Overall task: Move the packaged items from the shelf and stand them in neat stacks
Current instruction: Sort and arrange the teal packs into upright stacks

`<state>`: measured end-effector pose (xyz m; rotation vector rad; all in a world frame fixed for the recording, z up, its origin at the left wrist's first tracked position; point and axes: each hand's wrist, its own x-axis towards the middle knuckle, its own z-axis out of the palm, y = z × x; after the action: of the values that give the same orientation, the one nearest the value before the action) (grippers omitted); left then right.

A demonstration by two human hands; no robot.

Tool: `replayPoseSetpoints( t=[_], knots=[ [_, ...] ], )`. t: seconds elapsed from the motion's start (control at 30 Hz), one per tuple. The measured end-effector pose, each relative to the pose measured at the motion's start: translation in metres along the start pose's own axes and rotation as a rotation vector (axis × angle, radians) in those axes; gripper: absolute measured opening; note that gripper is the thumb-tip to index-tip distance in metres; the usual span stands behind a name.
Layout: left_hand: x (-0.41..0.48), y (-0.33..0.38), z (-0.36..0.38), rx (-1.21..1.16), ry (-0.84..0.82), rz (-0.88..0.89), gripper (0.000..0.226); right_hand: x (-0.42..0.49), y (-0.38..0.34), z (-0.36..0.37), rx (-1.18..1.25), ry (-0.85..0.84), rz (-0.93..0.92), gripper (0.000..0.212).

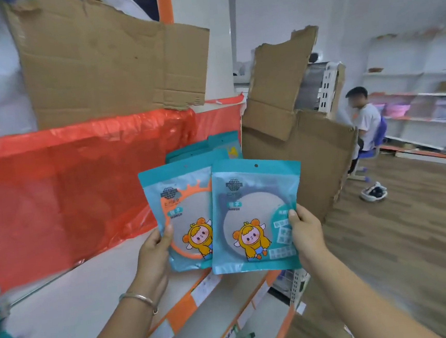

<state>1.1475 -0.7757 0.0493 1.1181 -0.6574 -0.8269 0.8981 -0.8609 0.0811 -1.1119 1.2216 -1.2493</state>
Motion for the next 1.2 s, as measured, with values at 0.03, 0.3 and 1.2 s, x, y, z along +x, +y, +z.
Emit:
replayPoseSetpoints(
  t=[0.03,0.3,1.2],
  knots=[
    [0.012,-0.004,0.008,-0.004,-0.001,-0.006,0.028,0.016,-0.002,0.001,-0.004,-0.002,0.001,0.026],
    [0.092,-0.020,0.051,0.054,0.005,0.018,0.031,0.123,-0.021,0.008,-0.002,-0.006,-0.020,0.021],
    [0.227,-0.102,0.097,0.125,0.573,0.085,0.017,0.472,0.010,0.119,-0.131,-0.415,0.039,0.030]
  ],
)
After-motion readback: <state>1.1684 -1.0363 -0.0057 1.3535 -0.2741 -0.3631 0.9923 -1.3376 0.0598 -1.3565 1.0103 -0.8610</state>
